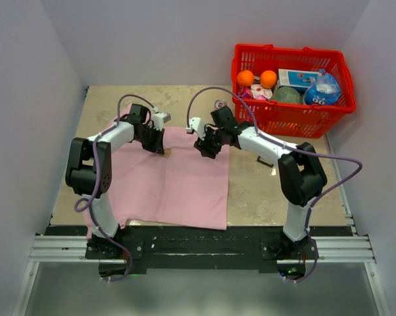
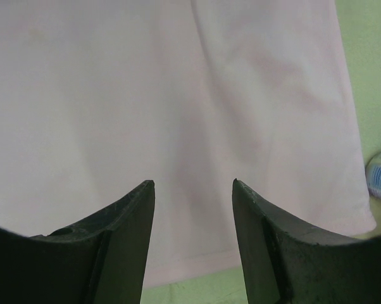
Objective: Remove the brooch from the garment
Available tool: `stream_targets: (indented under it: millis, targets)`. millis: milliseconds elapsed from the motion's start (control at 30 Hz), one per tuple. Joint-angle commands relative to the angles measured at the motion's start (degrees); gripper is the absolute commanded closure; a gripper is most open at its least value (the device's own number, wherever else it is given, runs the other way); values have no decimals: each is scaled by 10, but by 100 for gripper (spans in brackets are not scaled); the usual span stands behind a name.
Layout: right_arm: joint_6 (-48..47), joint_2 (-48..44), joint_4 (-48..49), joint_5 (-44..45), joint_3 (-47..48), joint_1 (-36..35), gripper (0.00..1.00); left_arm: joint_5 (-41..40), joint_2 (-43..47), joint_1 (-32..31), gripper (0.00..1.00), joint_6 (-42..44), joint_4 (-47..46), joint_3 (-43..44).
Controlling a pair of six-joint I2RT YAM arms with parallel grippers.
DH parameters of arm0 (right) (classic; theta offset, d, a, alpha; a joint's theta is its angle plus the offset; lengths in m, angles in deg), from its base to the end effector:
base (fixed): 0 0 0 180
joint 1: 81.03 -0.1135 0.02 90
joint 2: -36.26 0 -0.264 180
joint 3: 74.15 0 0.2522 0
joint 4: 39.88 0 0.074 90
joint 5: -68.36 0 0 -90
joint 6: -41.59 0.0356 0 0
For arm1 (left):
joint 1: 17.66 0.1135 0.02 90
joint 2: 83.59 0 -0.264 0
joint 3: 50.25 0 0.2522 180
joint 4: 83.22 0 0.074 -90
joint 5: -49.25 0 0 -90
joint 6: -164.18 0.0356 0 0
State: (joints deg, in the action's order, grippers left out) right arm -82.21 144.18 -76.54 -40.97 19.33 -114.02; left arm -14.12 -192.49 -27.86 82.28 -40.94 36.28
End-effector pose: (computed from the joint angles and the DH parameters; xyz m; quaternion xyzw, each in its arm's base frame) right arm 0.3400 0.2348 0.2181 -0.5583 0.7453 0.1560 0.3294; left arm 0.3751 -0.0837 0.1716 0.2009 0.9293 -0.2286 0.2094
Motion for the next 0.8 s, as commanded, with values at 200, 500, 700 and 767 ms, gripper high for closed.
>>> stream_targets:
  millis: [200, 500, 700, 767]
  targets:
    - [-173, -21, 148, -101, -5, -52, 45, 96, -39, -1, 100, 51, 158, 110]
    - [-360, 22, 231, -143, -14, -106, 46, 147, -81, -1, 100, 80, 250, 184]
    - [-451, 42, 159, -157, 10, -106, 49, 161, -93, 0, 100, 102, 292, 213]
    - [-468, 49, 143, -161, 17, -107, 50, 170, -100, 0, 100, 112, 316, 228]
